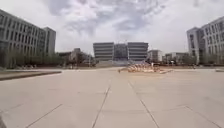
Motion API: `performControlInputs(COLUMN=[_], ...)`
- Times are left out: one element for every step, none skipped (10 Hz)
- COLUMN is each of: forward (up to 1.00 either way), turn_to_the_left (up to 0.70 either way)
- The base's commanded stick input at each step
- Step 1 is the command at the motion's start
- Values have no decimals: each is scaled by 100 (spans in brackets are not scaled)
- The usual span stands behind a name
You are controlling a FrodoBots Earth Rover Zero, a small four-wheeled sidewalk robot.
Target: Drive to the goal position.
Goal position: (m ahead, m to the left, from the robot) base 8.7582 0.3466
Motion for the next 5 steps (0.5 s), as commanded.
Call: performControlInputs(forward=[70, 70, 70, 70, 70], turn_to_the_left=[0, 0, 0, 0, 0])
